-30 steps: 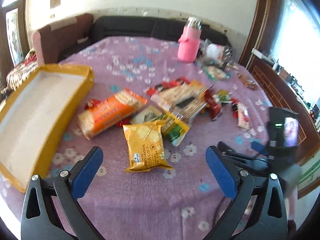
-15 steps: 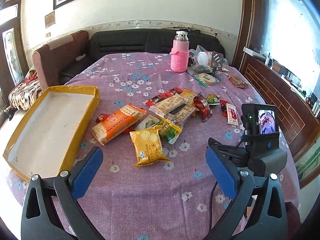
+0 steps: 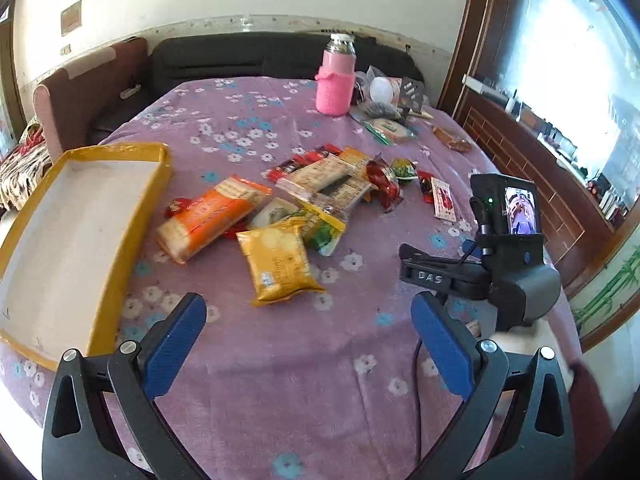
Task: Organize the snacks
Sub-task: 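Move both tools toward the snack packs on the table, then grasp the yellow sandwich cracker pack with the right tool while the left tool grasps the orange soda cracker pack, then carry both cracker packs over the yellow tray and open both tools, then withdraw both open tools from the tray back toward the snacks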
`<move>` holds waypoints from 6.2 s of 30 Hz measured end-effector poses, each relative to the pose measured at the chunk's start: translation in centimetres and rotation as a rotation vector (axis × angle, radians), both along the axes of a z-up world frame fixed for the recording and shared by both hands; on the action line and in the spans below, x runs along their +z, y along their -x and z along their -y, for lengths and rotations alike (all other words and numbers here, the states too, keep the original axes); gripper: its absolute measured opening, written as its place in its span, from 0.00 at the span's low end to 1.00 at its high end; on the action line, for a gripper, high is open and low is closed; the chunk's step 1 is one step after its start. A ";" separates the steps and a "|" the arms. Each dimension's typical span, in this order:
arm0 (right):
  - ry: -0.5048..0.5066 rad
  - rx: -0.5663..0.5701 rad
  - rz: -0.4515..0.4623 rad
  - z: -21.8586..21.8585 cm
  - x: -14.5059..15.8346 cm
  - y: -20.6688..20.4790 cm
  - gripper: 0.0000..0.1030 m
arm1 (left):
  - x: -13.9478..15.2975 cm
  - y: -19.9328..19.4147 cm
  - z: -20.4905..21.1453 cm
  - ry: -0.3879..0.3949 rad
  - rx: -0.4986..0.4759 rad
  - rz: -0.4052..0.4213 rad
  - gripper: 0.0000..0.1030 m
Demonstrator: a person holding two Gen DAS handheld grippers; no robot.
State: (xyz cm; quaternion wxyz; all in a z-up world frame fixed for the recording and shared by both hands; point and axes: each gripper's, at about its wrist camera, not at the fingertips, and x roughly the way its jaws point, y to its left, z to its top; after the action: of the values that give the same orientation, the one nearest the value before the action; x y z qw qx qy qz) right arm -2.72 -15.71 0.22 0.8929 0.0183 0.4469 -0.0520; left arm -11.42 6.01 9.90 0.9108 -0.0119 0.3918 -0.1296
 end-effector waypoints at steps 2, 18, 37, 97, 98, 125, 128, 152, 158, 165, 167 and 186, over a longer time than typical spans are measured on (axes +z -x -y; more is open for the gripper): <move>-0.003 0.011 -0.011 0.1 0.0 -0.1 1.00 | 0.7 1.0 -1.9 -0.015 0.050 0.080 1.00; -0.183 0.034 -0.070 -1.9 3.1 1.6 0.73 | -0.7 1.7 -11.9 0.069 0.089 0.025 0.91; -0.209 0.322 -0.040 -14.1 1.2 0.3 0.43 | -1.4 -10.7 -5.7 -0.007 -0.205 -0.119 0.66; -0.218 0.297 -0.015 -11.9 1.5 4.6 0.41 | 1.9 -3.6 -10.5 -0.121 0.124 0.012 0.53; -0.215 0.294 -0.012 -11.9 1.7 5.0 0.41 | 2.0 -3.2 -11.5 -0.126 0.146 0.018 0.53; -0.275 0.650 -0.014 -33.6 7.7 1.9 0.40 | -1.3 -6.3 -26.3 -0.053 0.422 -0.002 0.53; -0.278 0.650 -0.039 -34.2 6.4 0.6 0.40 | -1.8 -7.0 -26.5 -0.047 0.425 -0.013 0.54; -0.314 0.659 0.015 -31.1 6.8 3.7 0.50 | 2.8 -3.0 -22.6 -0.081 0.439 0.102 0.69; -0.335 0.544 0.050 -23.7 7.4 5.3 0.52 | 3.5 -2.2 -18.9 -0.112 0.380 0.122 0.70; -0.379 0.339 0.055 -13.7 6.6 5.3 0.54 | 4.3 -1.7 -14.2 -0.140 0.316 0.144 0.70; -0.389 0.310 0.064 -11.9 6.4 5.5 0.55 | 4.7 -1.5 -13.1 -0.143 0.299 0.152 0.70; -0.465 0.256 0.070 -6.7 4.4 6.0 0.56 | 6.7 -0.6 -6.9 -0.223 0.228 0.220 0.72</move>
State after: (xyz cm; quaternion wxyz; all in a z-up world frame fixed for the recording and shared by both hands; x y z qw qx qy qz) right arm -8.73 -9.05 4.58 0.8789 0.1682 0.4144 0.1661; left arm -10.84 12.90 16.57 0.9526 0.0588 0.2978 0.0181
